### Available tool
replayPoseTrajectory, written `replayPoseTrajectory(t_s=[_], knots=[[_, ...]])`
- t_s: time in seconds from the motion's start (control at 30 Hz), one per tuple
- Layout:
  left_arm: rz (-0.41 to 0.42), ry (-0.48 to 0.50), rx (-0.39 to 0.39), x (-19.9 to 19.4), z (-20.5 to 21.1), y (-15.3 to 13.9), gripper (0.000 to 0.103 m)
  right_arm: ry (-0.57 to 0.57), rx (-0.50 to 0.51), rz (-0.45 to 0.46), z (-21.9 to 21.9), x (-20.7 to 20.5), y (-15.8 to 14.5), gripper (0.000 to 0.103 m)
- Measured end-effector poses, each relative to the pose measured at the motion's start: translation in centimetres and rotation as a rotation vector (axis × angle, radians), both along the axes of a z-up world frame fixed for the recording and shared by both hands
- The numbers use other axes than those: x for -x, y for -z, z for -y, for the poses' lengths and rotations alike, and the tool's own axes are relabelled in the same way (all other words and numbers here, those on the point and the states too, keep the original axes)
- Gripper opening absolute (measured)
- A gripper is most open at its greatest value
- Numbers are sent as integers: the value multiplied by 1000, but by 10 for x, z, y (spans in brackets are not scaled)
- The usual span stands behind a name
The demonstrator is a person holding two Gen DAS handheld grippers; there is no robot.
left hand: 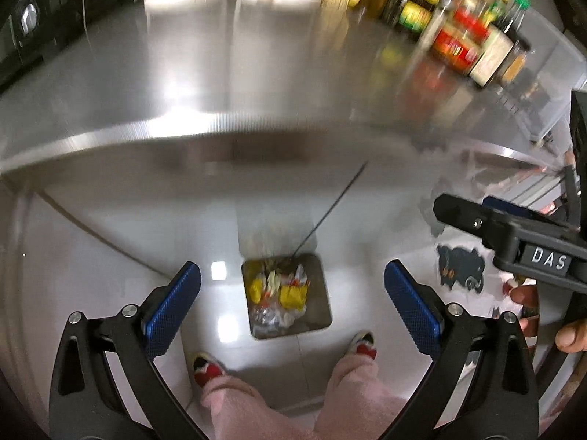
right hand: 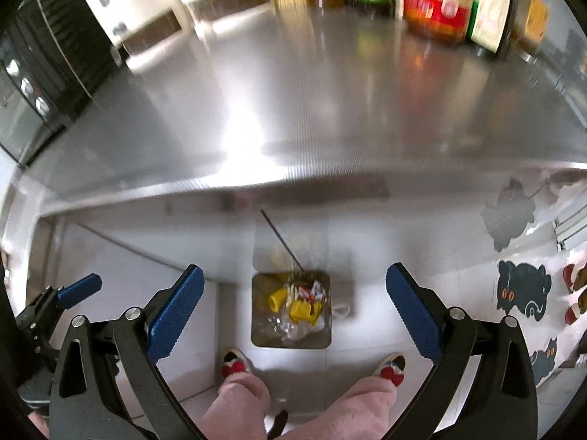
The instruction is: Collect trash
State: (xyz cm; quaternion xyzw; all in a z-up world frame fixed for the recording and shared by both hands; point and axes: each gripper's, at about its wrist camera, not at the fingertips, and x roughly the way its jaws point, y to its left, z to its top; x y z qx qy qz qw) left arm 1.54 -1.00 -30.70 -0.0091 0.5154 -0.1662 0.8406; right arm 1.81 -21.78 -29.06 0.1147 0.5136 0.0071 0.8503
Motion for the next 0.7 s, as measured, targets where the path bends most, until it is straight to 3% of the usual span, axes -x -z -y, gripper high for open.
replayPoseTrajectory(t_s=[0.4, 0.7], knots=[[263, -52, 33, 7, -15, -127, 95, 8, 94, 273, 17, 21, -126, 100], [471, -71, -23, 21, -21, -205, 95, 30, 55, 423, 20, 37, -195, 100]])
